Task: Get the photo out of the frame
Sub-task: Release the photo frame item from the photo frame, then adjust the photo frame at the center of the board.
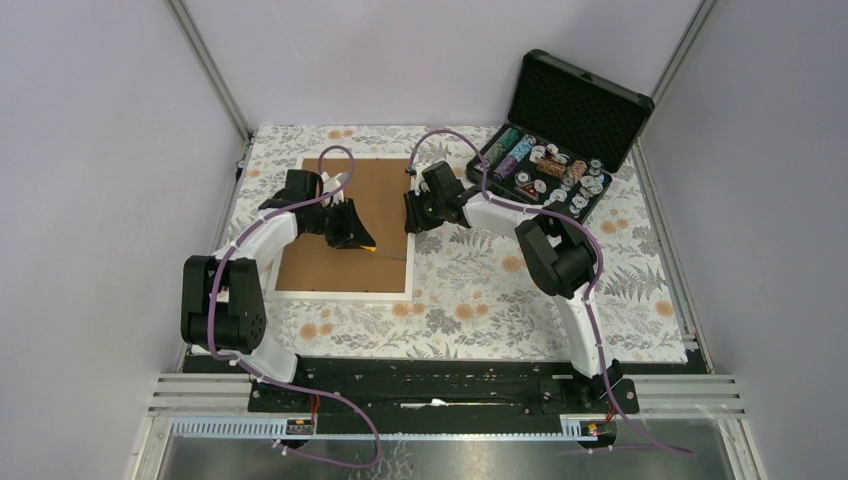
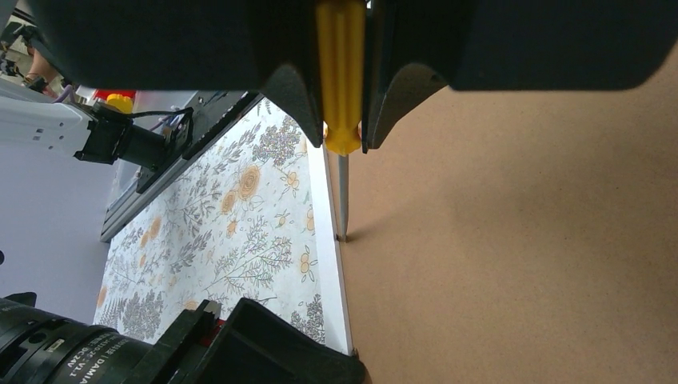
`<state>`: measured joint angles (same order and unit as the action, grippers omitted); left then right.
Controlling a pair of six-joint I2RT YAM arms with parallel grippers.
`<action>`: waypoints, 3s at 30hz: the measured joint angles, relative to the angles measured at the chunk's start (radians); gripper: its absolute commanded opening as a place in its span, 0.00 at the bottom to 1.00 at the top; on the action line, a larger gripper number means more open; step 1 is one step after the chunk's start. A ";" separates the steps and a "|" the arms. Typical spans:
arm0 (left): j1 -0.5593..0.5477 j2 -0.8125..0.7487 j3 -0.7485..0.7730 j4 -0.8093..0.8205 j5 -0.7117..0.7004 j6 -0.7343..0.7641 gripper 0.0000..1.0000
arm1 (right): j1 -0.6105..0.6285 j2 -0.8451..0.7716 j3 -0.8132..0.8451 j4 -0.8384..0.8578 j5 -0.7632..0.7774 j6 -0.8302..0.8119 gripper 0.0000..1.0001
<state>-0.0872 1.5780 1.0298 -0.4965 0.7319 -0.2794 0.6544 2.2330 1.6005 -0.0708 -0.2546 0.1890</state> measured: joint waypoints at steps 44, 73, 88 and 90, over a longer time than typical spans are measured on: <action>-0.368 -0.118 0.049 -0.051 -0.550 -0.381 0.00 | 0.008 0.025 0.033 -0.026 0.052 0.245 0.00; -0.283 -0.127 0.193 -0.152 -0.575 -0.320 0.00 | -0.011 -0.011 0.025 -0.092 0.009 0.152 0.82; 0.053 -0.257 0.166 -0.149 -0.229 0.008 0.00 | 0.032 -0.348 -0.351 -0.149 -0.039 0.025 0.77; 0.053 -0.260 0.161 -0.151 -0.209 0.033 0.00 | 0.058 -0.334 -0.351 -0.150 -0.035 0.014 0.72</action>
<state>-0.0341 1.3178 1.1904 -0.6479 0.5228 -0.2466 0.7128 1.8988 1.2499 -0.2207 -0.2897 0.2028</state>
